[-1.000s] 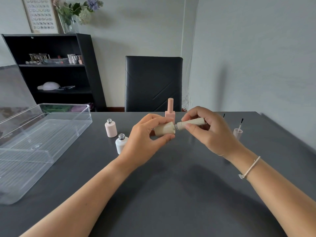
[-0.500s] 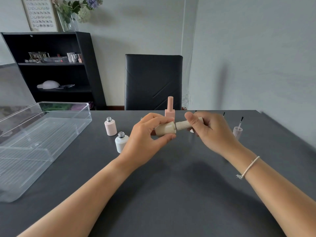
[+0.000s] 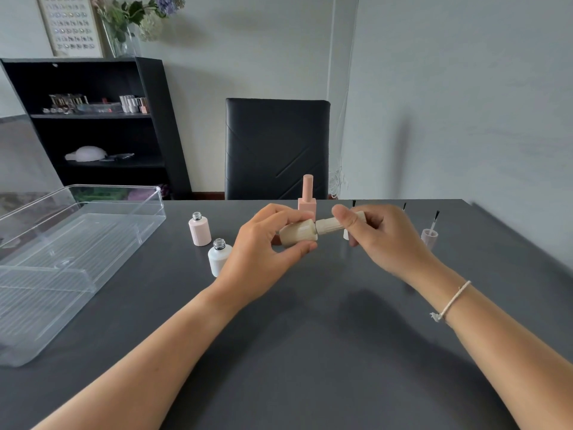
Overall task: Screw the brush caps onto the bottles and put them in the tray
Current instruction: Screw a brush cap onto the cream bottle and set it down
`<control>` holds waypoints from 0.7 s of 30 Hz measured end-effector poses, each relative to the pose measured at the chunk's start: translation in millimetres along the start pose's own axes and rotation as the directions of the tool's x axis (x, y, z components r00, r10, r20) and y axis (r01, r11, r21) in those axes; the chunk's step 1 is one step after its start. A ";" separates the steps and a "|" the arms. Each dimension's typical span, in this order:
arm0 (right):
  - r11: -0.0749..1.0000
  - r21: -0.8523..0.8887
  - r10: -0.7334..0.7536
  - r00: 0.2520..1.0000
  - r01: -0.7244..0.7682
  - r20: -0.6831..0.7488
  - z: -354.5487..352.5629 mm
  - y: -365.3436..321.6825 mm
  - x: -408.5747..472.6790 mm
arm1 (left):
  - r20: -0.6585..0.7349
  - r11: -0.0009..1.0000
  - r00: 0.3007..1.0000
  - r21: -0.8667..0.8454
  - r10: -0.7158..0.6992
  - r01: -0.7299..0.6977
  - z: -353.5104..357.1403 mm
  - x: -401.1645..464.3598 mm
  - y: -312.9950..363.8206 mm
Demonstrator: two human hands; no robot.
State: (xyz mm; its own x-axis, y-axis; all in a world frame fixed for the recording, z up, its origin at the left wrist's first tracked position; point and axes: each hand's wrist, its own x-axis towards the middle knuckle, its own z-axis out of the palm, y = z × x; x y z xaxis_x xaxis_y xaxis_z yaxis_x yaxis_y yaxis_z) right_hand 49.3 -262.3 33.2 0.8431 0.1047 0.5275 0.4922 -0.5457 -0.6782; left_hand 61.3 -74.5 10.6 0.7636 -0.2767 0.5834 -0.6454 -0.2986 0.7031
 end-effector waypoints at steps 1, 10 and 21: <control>1.000 -0.016 0.024 1.000 -0.024 -0.009 -0.1 0.3 0.2 | 0.003 1.000 1.000 0.001 0.001 -0.001 0.2 0.0 0.3; 0.995 0.090 -0.058 0.996 0.051 0.075 -4.8 2.4 -0.9 | -0.012 1.000 1.000 -0.023 0.007 -0.007 -0.5 0.3 2.5; 0.997 -0.042 -0.071 0.997 0.069 -0.041 -0.4 5.9 0.5 | -0.007 1.000 1.000 -0.003 0.002 -0.002 -1.0 0.7 0.3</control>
State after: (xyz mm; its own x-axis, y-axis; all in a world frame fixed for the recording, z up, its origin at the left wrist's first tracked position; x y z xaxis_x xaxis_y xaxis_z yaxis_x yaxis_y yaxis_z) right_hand 52.5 -265.8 29.7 0.7964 0.1093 0.5947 0.5398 -0.5717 -0.6179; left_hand 61.7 -73.8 11.6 0.7627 -0.2704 0.5875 -0.6465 -0.2950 0.7036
